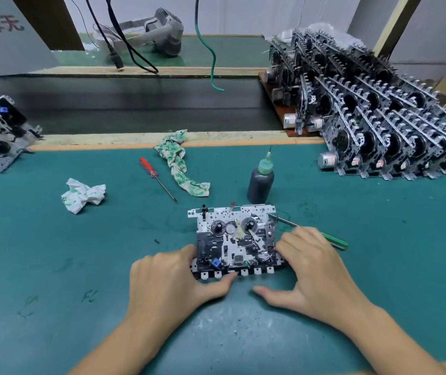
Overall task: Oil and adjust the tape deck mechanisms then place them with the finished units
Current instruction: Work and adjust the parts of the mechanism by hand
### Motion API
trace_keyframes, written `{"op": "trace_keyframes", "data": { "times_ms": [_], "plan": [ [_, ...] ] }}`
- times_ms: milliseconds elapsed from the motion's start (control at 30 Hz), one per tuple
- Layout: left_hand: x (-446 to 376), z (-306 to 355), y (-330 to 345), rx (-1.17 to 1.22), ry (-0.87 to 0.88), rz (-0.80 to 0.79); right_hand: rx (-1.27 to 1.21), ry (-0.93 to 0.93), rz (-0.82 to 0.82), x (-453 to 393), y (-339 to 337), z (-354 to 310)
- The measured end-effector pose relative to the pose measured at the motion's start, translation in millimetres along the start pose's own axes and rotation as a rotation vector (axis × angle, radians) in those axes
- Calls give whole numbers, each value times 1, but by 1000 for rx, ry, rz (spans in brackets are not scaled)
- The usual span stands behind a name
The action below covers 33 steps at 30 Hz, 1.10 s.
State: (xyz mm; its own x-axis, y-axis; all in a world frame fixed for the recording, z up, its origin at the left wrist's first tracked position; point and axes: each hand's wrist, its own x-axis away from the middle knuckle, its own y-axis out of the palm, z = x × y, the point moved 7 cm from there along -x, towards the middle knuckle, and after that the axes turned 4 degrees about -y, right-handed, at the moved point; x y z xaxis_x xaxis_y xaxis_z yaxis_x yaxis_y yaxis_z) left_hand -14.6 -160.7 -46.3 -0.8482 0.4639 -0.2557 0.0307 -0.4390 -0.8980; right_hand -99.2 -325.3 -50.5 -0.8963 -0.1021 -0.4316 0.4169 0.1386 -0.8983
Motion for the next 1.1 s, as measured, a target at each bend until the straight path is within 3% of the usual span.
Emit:
{"op": "trace_keyframes", "data": {
  "times_ms": [233, 433, 633, 900, 1100],
  "plan": [
    [-5, -9, 7, 147, 110, -87, 110, 7, 105, 0, -5, -4],
    [6, 8, 1, 116, 388, -21, 118, 46, 119, 2, -7, 1],
    [3, 4, -2, 106, 341, 5, 85, -58, 43, 2, -4, 3],
    [2, 2, -2, 50, 310, 84, -12, -44, 14, 4, -3, 5],
    [5, 6, 0, 50, 322, 13, 2, -19, 55, 2, -4, 5]
  ]
}}
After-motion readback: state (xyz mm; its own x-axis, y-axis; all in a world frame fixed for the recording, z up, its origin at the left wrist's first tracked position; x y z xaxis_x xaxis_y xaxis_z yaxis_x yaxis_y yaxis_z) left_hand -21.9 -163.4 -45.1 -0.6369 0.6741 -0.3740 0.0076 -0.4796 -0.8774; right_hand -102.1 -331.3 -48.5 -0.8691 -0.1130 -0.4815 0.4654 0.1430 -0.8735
